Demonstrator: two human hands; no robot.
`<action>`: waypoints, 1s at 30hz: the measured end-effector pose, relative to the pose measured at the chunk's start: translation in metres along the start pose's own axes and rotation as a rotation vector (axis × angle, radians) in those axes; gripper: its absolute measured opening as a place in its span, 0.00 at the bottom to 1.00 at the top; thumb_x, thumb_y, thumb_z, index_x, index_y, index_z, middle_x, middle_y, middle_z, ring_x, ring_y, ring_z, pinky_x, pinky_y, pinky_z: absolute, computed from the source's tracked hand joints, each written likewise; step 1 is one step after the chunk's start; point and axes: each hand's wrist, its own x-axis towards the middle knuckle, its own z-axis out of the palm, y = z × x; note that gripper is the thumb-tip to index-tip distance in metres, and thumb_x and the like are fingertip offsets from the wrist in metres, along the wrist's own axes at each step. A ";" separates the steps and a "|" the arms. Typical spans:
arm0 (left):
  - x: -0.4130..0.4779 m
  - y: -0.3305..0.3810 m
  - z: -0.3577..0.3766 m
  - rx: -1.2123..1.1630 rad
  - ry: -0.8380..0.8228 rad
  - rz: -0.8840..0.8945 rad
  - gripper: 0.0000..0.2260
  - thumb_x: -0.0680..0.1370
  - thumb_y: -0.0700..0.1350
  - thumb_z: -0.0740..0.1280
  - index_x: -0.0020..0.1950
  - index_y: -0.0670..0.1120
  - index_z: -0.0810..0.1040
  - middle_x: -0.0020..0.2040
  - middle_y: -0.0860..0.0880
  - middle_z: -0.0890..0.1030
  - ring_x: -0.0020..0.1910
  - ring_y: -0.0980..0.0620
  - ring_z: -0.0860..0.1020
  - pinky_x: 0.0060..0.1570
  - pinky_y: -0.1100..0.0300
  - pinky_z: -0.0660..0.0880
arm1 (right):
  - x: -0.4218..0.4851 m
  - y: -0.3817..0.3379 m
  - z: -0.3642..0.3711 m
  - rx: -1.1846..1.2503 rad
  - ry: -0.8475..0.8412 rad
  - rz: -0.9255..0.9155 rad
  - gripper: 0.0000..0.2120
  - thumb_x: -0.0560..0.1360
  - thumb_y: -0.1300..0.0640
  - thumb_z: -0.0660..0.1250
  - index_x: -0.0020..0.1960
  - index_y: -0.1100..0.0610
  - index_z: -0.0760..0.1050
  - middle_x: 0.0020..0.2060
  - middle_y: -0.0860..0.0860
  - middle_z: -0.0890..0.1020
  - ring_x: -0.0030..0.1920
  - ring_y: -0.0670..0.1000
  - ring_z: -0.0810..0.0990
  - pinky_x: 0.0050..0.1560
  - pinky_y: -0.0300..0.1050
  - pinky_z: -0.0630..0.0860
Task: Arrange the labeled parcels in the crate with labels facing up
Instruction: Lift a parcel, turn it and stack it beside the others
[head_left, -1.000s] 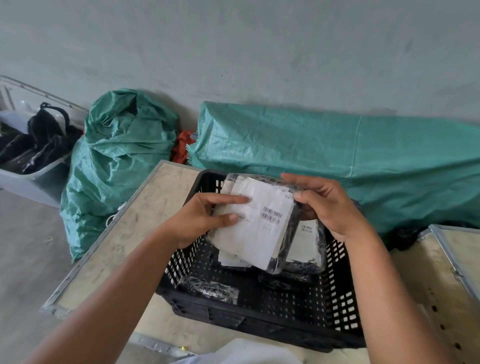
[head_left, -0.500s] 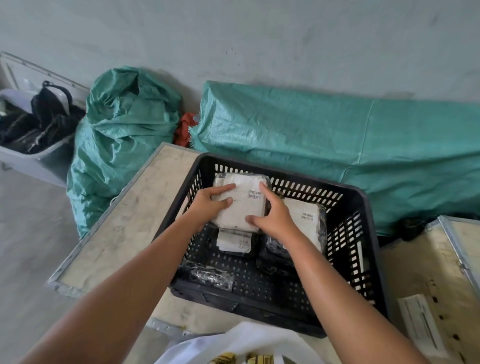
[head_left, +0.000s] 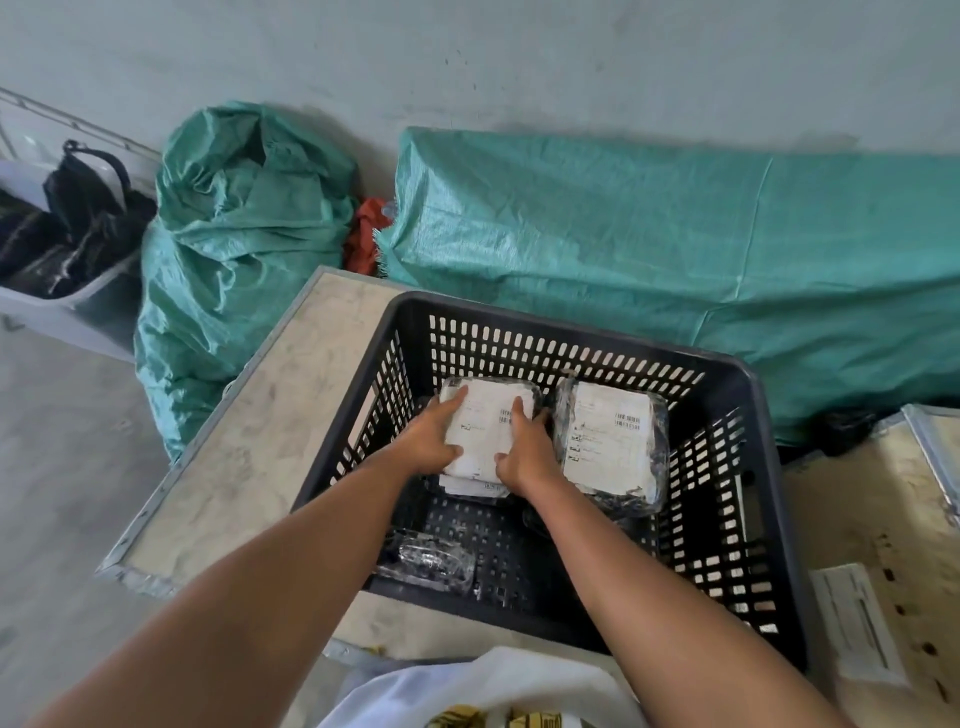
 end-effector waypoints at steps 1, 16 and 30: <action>0.001 -0.001 0.001 0.001 -0.003 -0.008 0.46 0.76 0.32 0.70 0.83 0.62 0.50 0.80 0.42 0.60 0.66 0.43 0.74 0.59 0.49 0.80 | 0.002 0.000 0.001 -0.016 -0.028 0.001 0.48 0.79 0.67 0.68 0.84 0.51 0.39 0.81 0.62 0.35 0.77 0.60 0.67 0.64 0.38 0.69; -0.004 0.009 0.008 0.091 0.035 -0.129 0.43 0.79 0.35 0.67 0.83 0.62 0.46 0.85 0.47 0.47 0.76 0.42 0.67 0.53 0.58 0.79 | 0.000 -0.001 0.002 0.010 -0.072 0.071 0.44 0.81 0.67 0.65 0.84 0.51 0.39 0.81 0.57 0.30 0.81 0.60 0.59 0.65 0.38 0.67; -0.061 0.052 -0.063 0.024 0.140 0.113 0.34 0.79 0.45 0.74 0.81 0.56 0.63 0.81 0.49 0.66 0.77 0.43 0.67 0.73 0.48 0.67 | -0.037 -0.010 -0.033 0.189 0.046 -0.084 0.38 0.80 0.60 0.71 0.83 0.54 0.56 0.81 0.54 0.63 0.78 0.58 0.66 0.74 0.52 0.66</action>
